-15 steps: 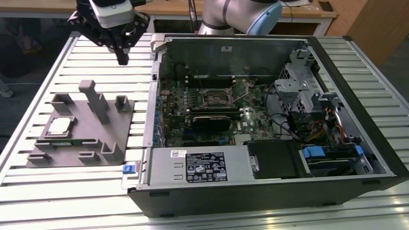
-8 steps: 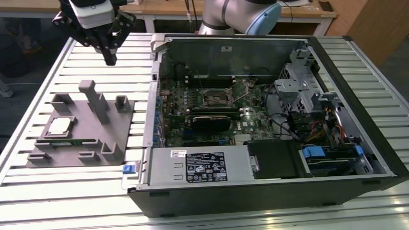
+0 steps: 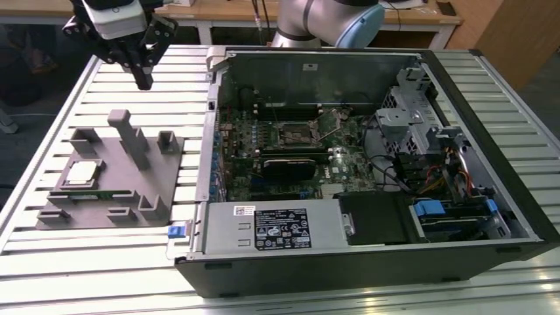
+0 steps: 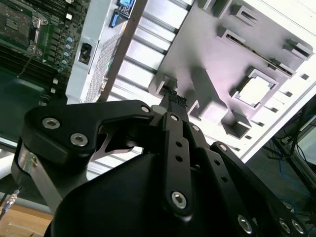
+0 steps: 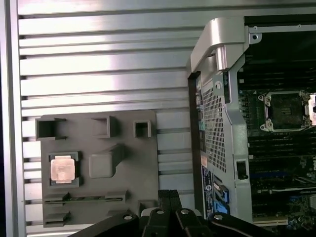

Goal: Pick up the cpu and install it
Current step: 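Reach for the cpu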

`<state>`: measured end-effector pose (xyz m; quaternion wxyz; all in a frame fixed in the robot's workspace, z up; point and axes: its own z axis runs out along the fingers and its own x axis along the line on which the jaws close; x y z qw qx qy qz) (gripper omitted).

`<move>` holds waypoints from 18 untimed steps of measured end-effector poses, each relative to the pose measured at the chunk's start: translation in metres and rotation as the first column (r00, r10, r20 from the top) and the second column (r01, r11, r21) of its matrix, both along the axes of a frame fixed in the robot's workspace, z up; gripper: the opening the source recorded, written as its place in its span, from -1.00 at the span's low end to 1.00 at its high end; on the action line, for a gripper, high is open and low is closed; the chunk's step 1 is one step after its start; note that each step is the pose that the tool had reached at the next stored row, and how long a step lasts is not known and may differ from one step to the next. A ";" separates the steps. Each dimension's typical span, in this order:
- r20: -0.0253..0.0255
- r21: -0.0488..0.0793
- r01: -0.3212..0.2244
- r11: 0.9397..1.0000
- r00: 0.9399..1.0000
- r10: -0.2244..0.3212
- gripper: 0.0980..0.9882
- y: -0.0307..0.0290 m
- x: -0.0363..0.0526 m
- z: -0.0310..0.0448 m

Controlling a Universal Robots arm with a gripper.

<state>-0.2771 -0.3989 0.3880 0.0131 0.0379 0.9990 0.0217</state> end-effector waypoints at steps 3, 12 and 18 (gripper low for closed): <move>0.000 0.000 0.000 1.000 1.000 0.000 -0.98 0.0000 -0.0059 -0.0002; 0.000 0.000 0.000 1.000 1.000 0.000 -0.98 0.0000 -0.0186 -0.0005; 0.000 0.000 0.000 1.000 1.000 0.000 -0.98 0.0000 -0.0267 -0.0009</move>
